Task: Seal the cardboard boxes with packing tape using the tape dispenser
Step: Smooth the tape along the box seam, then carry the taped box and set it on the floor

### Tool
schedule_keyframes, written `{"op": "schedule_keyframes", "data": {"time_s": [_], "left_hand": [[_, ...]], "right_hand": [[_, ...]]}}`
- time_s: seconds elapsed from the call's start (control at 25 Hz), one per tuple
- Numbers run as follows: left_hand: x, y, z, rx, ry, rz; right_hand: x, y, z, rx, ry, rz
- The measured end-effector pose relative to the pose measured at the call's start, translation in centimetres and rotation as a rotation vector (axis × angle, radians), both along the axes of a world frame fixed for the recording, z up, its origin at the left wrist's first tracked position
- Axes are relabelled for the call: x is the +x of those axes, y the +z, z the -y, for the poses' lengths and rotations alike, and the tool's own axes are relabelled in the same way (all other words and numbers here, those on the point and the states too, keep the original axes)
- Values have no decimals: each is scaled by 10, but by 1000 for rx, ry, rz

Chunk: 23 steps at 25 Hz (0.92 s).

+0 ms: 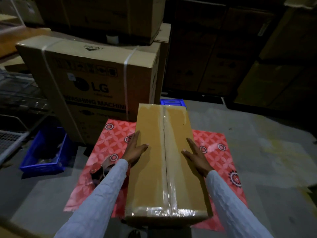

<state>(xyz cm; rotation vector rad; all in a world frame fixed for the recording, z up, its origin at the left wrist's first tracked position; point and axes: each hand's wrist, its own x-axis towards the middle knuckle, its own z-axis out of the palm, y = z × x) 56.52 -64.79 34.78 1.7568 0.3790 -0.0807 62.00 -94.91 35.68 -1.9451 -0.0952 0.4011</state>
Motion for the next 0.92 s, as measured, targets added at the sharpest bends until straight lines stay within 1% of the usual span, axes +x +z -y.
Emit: {"op": "schedule_keyframes", "data": {"time_s": [0.16,0.24,0.36,0.56,0.64,0.72,0.92], "left_hand": [[31,-7,-3,-42,43,116],[37,-12,-5,-33,35,130],[37,-20,-4,185,-9,97],[31,-5,8,299,11,81],[15,2,15,370,2,61],[-11,14,22,396,32,70],[-90,60,22,501,234,113]], "right_hand": [[35,3,-13,-81,11,30],[42,0,-16,-102,-9,19],[38,-8,-15,-154,-21,55],[36,-3,-9,-280,62,157],[26,4,-6,-280,80,175],[11,14,-2,-269,104,212],[-22,55,-16,-166,245,343]]}}
